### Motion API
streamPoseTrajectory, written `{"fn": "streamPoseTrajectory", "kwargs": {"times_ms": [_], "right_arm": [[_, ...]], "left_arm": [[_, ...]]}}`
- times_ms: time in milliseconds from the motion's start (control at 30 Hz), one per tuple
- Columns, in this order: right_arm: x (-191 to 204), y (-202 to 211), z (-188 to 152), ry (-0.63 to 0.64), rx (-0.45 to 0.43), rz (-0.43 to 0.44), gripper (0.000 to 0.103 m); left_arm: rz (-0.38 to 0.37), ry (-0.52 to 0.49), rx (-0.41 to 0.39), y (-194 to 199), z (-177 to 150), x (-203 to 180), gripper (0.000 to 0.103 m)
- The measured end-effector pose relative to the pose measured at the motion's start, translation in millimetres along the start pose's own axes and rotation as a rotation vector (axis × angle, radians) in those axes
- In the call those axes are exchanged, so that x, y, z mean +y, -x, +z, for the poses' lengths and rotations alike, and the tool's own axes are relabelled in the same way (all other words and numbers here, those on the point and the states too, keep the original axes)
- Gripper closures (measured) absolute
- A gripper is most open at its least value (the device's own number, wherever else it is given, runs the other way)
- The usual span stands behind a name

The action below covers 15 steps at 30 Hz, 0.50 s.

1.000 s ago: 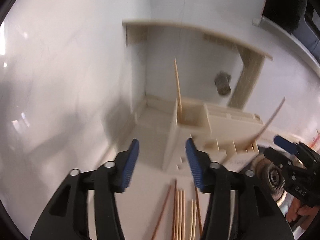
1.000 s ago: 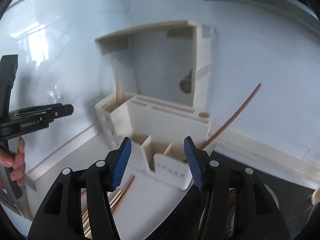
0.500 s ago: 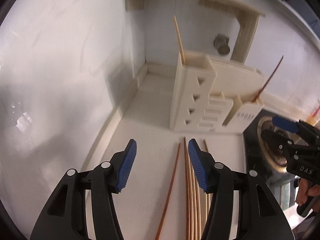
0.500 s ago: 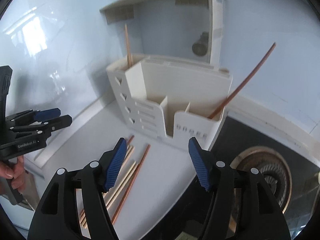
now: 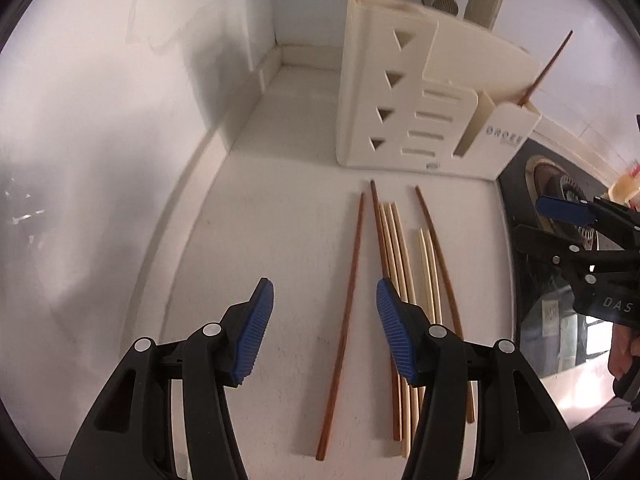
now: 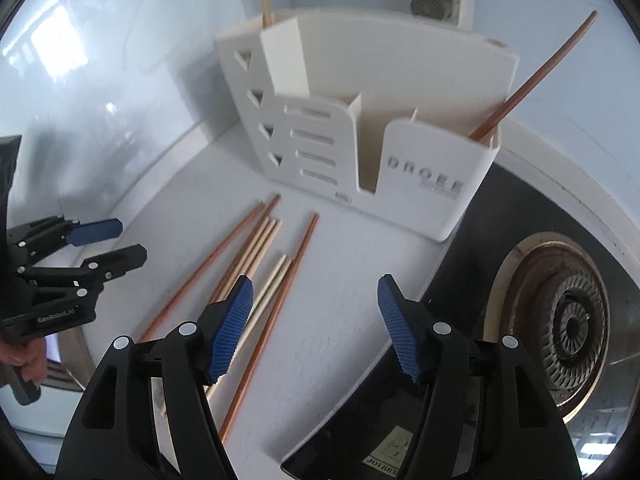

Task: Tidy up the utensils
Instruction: 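Move both tools back toward the remaining chopsticks on the counter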

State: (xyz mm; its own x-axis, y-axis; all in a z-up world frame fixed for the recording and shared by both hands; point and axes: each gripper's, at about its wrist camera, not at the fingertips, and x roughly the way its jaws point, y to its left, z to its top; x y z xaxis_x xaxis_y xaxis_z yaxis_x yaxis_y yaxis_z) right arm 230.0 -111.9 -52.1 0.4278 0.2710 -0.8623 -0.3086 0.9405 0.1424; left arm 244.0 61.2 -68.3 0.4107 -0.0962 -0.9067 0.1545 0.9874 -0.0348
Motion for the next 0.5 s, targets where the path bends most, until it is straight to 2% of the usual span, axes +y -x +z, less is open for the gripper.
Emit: {"fn": "streamPoseTrajectory", "kwargs": {"times_ms": [100, 500], "right_arm": [[7, -7, -5, 0.025, 0.025, -0.028, 0.039], [16, -31, -17, 0.015, 0.158, -0.006, 0.039]], "left_arm": [[0.001, -0.014, 0.037, -8, -4, 1, 0.049], [-0.022, -0.056, 0.151, -31, -18, 1, 0.049]]}}
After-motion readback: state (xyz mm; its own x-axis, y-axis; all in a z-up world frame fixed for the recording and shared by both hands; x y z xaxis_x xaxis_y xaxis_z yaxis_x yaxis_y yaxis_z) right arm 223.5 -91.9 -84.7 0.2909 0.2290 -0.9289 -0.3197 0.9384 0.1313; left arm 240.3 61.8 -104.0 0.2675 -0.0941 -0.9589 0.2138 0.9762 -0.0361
